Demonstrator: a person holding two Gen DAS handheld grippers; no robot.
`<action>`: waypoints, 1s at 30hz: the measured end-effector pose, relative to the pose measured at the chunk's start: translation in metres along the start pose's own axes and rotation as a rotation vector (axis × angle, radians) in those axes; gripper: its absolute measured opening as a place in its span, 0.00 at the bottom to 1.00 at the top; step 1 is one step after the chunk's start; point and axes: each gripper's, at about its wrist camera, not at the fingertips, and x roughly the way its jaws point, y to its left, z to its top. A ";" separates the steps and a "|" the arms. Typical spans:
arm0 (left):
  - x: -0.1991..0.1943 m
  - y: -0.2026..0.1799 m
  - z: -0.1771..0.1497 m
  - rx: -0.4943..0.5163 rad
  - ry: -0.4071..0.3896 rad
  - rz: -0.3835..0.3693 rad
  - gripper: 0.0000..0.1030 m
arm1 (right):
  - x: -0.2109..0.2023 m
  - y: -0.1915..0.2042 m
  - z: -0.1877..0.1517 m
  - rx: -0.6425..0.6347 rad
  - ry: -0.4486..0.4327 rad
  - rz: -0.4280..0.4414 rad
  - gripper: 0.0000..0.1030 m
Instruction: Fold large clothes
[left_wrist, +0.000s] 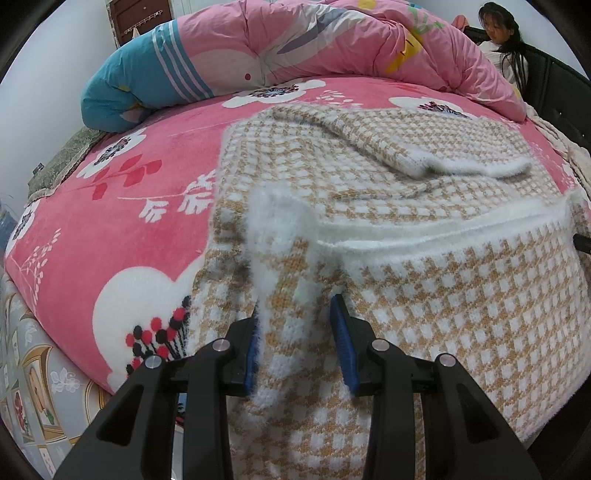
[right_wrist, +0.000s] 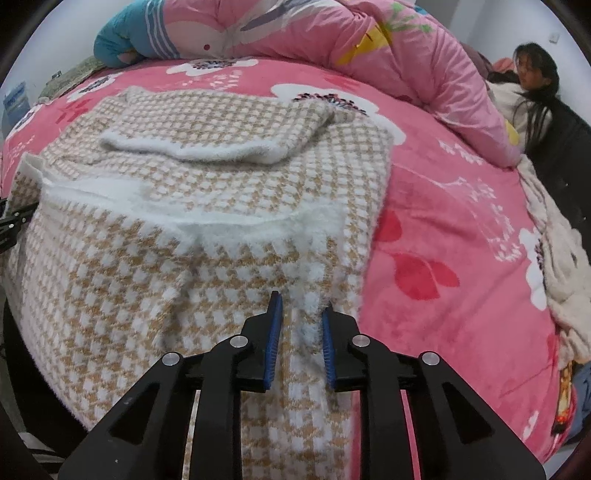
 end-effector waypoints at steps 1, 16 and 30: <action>0.000 0.000 0.000 0.001 0.000 0.000 0.34 | 0.001 0.000 0.000 0.000 0.001 0.001 0.21; -0.049 0.003 -0.020 0.058 -0.197 0.064 0.10 | -0.082 0.004 -0.029 0.075 -0.201 -0.079 0.04; -0.138 0.022 0.053 0.108 -0.502 0.101 0.08 | -0.138 -0.034 0.036 0.125 -0.491 -0.096 0.04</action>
